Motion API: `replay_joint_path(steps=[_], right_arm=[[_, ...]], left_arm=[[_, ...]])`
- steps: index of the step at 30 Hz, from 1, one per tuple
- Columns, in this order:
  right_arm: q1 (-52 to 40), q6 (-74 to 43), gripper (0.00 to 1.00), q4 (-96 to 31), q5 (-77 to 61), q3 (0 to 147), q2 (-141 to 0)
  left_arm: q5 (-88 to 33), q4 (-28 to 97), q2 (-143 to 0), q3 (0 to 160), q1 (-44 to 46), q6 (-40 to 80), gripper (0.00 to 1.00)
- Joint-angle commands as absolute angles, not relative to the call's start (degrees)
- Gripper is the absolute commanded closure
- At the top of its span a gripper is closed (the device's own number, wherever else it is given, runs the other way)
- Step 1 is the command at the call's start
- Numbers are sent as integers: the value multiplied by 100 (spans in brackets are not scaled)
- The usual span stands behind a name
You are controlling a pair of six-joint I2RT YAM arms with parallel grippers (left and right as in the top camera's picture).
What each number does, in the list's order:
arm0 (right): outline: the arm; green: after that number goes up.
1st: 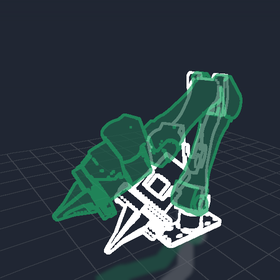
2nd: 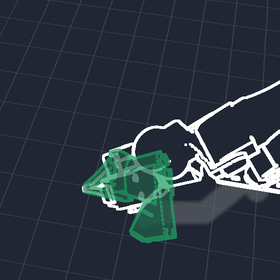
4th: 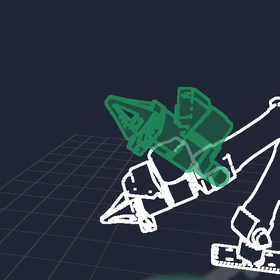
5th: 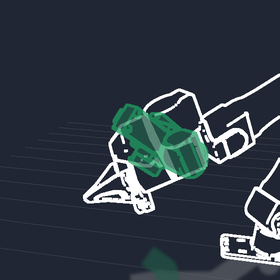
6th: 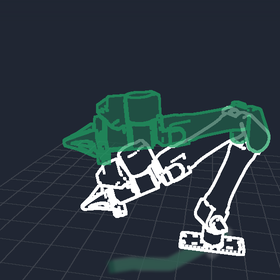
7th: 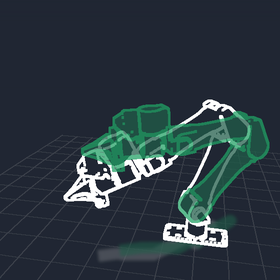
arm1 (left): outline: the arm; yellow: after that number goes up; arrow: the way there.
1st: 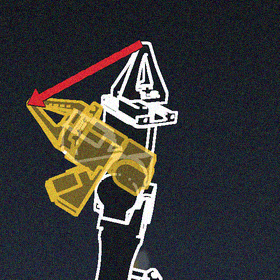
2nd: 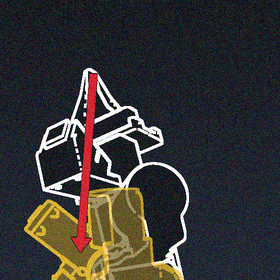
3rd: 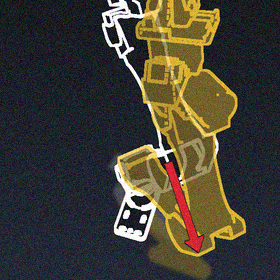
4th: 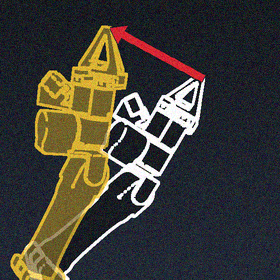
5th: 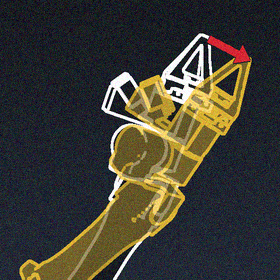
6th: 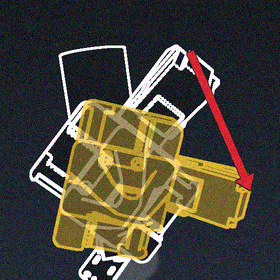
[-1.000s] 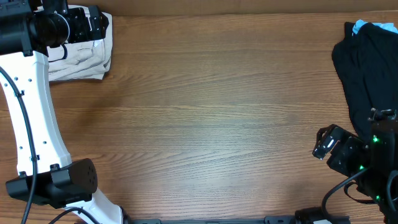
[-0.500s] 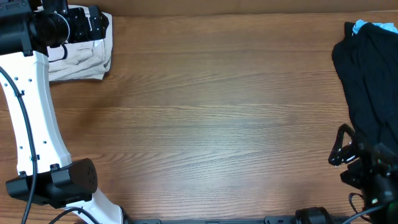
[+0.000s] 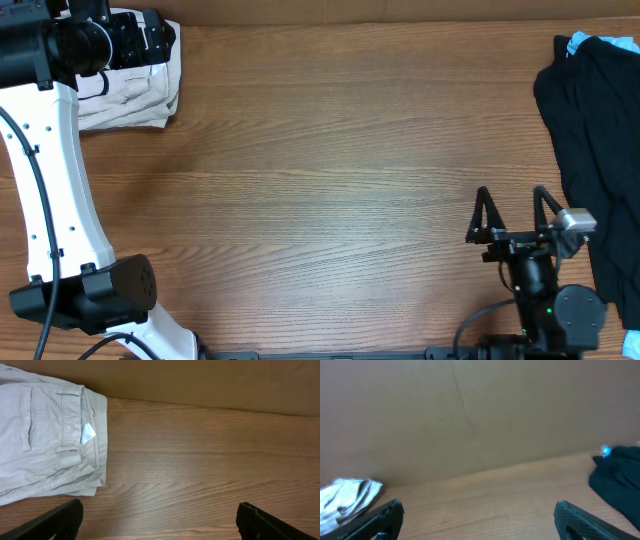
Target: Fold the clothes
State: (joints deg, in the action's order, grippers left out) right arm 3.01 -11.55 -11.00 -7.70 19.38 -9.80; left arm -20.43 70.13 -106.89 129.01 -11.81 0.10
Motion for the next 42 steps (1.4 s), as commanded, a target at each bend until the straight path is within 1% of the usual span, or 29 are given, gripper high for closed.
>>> replay_joint_path(steps=[1,4,6,14,20,27,42], right_arm=[[362,-1004,0,-311,-1216,1238,-753],[362,-1048,0,180,-1214,845,-620],[362,-1044,0,294,-1210,687,-508],[362,-1044,0,294,-1214,320,-45],[362,-1041,0,296,-1212,47,-12],[362,-1000,0,-386,-1212,45,-14],[362,-1066,0,-355,-1273,45,-16]], left_arm=[[-2099,7006,-10753,12927,-1197,60,0],[-2099,7006,-10753,12927,-1197,60,0],[-2099,7006,-10753,12927,-1197,60,0],[-2099,7006,-10753,12927,-1197,62,0],[-2099,7008,-10753,12927,-1197,60,0],[-2099,7008,-10753,12927,-1197,60,0],[-2099,7006,-10750,12927,-1197,62,0]])
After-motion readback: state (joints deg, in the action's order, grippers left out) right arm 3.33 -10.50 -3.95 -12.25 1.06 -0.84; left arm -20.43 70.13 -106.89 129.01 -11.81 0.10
